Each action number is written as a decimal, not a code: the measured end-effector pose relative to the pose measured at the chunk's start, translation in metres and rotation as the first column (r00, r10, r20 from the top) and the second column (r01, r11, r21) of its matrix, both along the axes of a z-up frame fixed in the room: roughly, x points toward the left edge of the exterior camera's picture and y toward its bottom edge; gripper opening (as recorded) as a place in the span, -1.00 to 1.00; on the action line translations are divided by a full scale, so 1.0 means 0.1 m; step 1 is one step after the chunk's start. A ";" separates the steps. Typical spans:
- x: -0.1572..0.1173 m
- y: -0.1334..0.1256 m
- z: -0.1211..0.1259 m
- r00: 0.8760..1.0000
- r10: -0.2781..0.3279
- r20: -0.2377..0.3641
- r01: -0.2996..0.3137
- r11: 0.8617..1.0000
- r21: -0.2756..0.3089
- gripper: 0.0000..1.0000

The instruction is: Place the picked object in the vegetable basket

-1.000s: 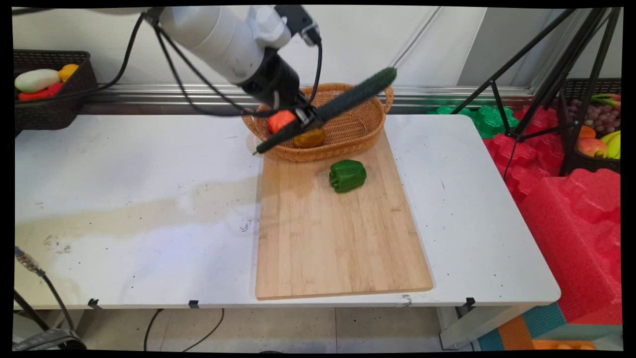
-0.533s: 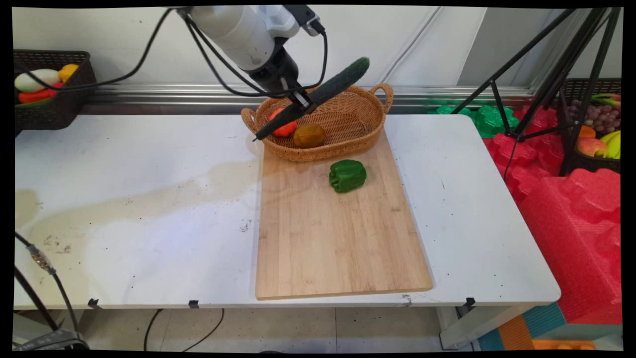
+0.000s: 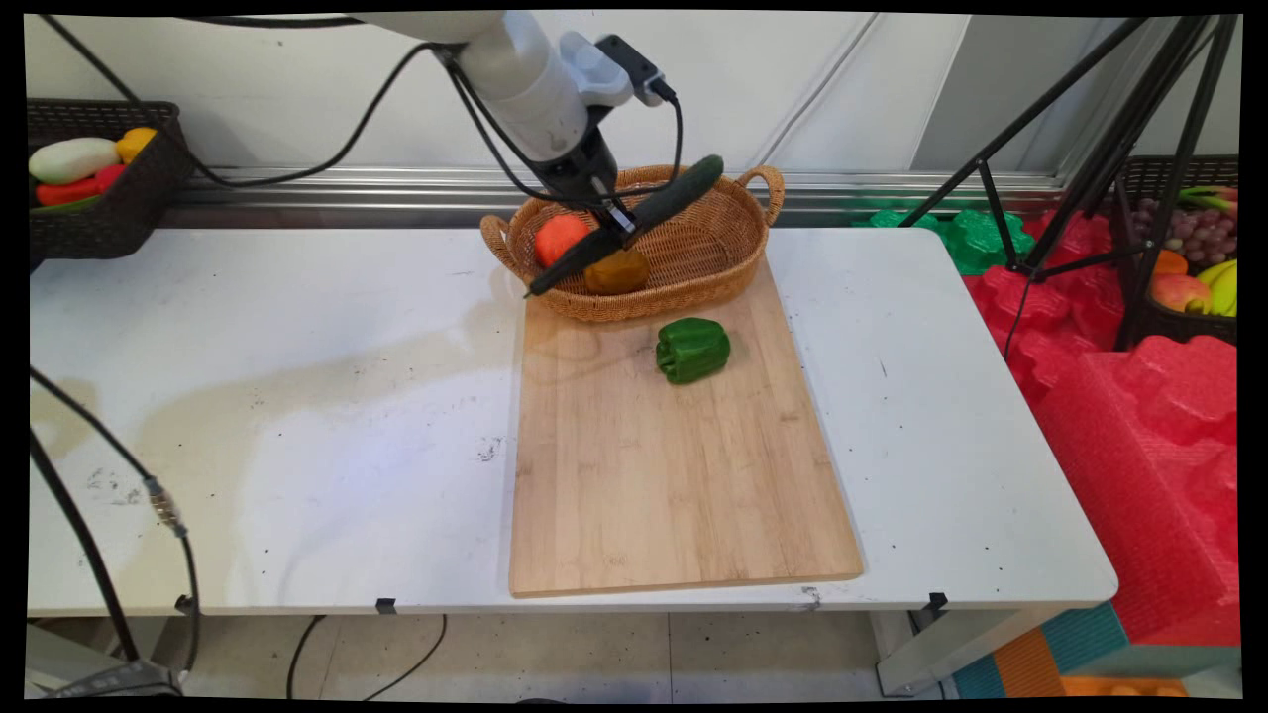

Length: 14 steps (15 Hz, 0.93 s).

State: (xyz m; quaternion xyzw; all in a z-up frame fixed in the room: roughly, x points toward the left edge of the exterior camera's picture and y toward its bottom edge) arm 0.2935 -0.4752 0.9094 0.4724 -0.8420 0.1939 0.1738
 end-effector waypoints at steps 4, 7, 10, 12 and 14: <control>-0.08 -0.18 -0.14 1.000 0.012 0.004 -0.012 0.999 0.038 -1.00; -0.13 -0.28 -0.21 1.000 0.017 0.008 -0.017 0.998 0.056 -1.00; -0.17 -0.34 -0.25 1.000 0.021 0.009 -0.021 0.997 0.068 1.00; -0.18 -0.36 -0.27 1.000 0.021 0.010 -0.021 0.997 0.073 1.00; -0.20 -0.38 -0.27 1.000 0.017 0.010 -0.018 0.997 0.073 1.00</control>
